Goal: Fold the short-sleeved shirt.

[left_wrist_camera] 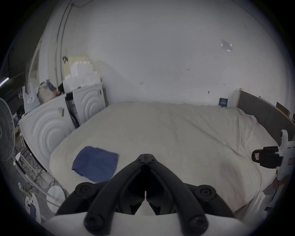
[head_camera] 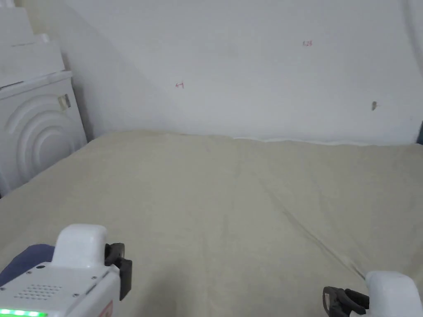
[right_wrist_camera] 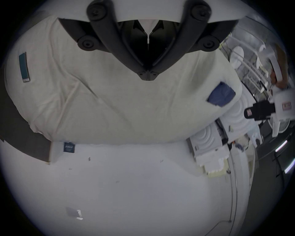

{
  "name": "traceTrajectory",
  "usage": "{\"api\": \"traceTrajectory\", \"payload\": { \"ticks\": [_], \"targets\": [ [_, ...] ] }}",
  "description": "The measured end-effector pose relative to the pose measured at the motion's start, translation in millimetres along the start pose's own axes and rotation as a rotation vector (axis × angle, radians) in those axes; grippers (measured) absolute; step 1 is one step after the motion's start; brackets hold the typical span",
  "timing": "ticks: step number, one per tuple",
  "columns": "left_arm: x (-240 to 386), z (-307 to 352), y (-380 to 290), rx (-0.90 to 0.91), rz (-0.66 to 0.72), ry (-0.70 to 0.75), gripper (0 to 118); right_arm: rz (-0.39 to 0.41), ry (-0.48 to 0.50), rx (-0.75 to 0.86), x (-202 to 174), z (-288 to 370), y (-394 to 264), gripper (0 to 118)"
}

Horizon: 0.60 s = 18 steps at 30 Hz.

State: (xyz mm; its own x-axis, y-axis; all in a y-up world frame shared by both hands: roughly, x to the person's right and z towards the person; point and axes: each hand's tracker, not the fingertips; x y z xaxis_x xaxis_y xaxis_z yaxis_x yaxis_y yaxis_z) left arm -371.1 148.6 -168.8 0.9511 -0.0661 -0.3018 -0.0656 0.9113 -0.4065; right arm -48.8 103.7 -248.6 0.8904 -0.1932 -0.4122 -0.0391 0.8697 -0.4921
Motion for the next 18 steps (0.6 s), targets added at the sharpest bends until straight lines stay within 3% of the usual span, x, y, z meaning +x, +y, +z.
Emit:
{"api": "traceTrajectory", "payload": {
  "ticks": [2,6,8,13,18],
  "targets": [
    [24,10,5,-0.002,0.051,-0.025,0,-0.029,-0.01,0.044,6,19,7,0],
    [71,34,12,0.059,0.009,-0.077,0,0.021,-0.034,0.144,11,55,21,0],
    [90,52,18,0.094,-0.01,-0.07,0,0.059,-0.104,0.2,7,72,25,0],
    [106,103,27,0.153,0.059,-0.09,0,0.081,-0.184,0.364,2,120,24,0],
    [123,124,26,0.194,-0.094,-0.09,0,0.105,-0.198,0.425,0,149,22,3]
  ]
}}
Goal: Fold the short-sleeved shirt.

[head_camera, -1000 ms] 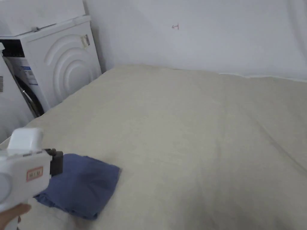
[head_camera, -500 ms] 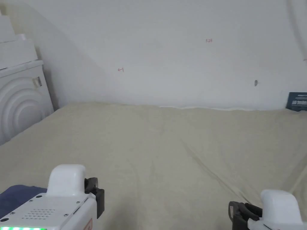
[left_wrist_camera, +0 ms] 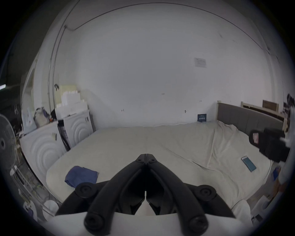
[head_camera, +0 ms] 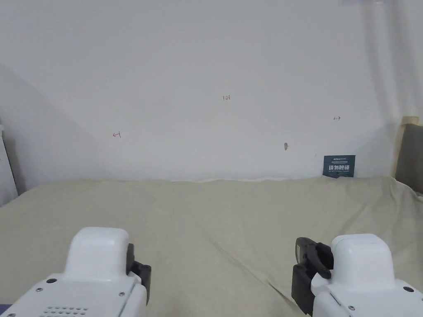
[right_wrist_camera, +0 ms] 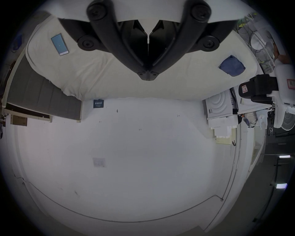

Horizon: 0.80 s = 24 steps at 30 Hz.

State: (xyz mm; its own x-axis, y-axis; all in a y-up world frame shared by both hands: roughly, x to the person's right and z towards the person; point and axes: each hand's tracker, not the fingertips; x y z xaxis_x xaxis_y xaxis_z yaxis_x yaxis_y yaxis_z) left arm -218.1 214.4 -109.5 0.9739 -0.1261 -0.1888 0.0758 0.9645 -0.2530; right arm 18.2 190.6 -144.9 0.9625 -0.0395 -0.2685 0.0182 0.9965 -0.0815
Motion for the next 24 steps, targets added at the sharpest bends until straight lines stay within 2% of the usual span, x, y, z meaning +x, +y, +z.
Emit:
{"api": "traceTrajectory", "payload": {
  "ticks": [2,4,5,6,7,8,9,12,14,18,20,22,24],
  "targets": [
    [2,5,0,0.001,0.022,-0.003,13,0.03,-0.009,0.014,-1,6,1,15],
    [4,12,0,0.022,0.035,-0.038,17,0.043,-0.002,0.009,-1,13,2,19],
    [4,16,-1,0.042,0.037,-0.063,34,0.049,0.004,0.007,-1,16,3,38],
    [2,18,-1,0.045,0.043,-0.076,60,0.046,0.003,0.006,-1,19,4,66],
    [2,20,0,0.028,0.041,-0.089,96,0.044,-0.001,0.013,-1,21,3,104],
    [2,21,0,0.011,0.036,-0.103,117,0.043,0.001,0.036,0,24,3,118],
    [3,25,-1,0.034,0.028,-0.106,118,0.033,-0.003,0.102,-1,29,4,117],
    [4,32,11,0.073,0.014,-0.058,118,0.008,-0.002,0.082,-1,30,11,118],
    [1,32,15,0.062,0.085,-0.055,118,-0.005,-0.013,0.089,4,34,7,118],
    [-14,41,19,0.048,0.209,-0.152,118,0.016,-0.033,0.092,7,38,6,118],
    [-13,44,23,0.019,0.18,-0.075,118,0.023,-0.044,0.087,9,38,4,118],
    [-5,46,22,0.047,0.07,0.043,118,0.02,-0.048,0.08,13,38,6,118],
    [-7,47,24,0.045,0.046,0.037,118,0.008,-0.048,0.068,16,37,4,118]
  ]
}}
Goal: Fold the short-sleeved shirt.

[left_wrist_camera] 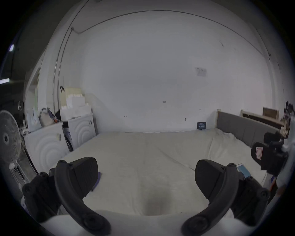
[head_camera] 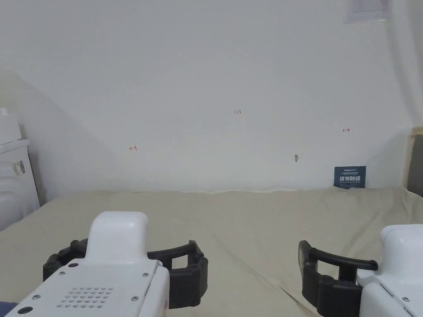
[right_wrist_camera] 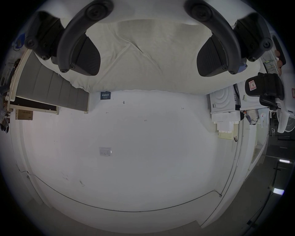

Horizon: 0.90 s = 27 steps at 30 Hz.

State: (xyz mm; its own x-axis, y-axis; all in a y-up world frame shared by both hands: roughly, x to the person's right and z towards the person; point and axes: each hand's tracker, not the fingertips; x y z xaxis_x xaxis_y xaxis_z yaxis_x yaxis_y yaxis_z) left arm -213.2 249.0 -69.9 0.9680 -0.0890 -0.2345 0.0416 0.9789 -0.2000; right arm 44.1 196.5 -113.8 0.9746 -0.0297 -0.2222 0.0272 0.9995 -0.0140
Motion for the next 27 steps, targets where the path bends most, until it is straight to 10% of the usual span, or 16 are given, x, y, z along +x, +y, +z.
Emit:
{"api": "traceTrajectory", "payload": {
  "ticks": [27],
  "targets": [
    [-12,-14,-10,-0.144,0.148,0.052,118,0.025,0.04,-0.068,-14,-18,4,118]
  ]
}}
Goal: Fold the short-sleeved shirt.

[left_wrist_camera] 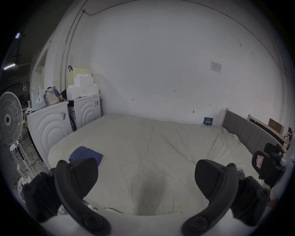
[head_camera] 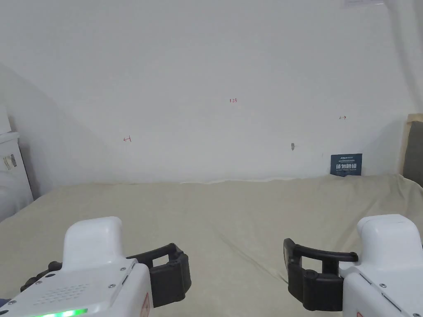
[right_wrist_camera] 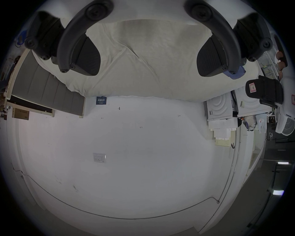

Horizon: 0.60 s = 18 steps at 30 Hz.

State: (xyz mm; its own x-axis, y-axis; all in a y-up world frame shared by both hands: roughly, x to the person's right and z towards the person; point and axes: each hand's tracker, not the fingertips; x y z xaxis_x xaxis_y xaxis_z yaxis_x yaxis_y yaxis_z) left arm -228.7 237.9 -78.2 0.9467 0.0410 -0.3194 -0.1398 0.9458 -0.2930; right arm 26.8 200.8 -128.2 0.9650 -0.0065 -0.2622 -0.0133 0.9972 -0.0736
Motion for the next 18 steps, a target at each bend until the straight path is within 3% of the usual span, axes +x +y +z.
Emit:
{"api": "traceTrajectory", "payload": {
  "ticks": [8,18],
  "targets": [
    [-6,1,-13,0.141,-0.103,-0.068,118,0.005,-0.026,0.007,1,0,0,118],
    [-2,3,-17,0.174,-0.112,-0.099,118,0.009,-0.05,0.001,2,-2,-2,118]
  ]
}}
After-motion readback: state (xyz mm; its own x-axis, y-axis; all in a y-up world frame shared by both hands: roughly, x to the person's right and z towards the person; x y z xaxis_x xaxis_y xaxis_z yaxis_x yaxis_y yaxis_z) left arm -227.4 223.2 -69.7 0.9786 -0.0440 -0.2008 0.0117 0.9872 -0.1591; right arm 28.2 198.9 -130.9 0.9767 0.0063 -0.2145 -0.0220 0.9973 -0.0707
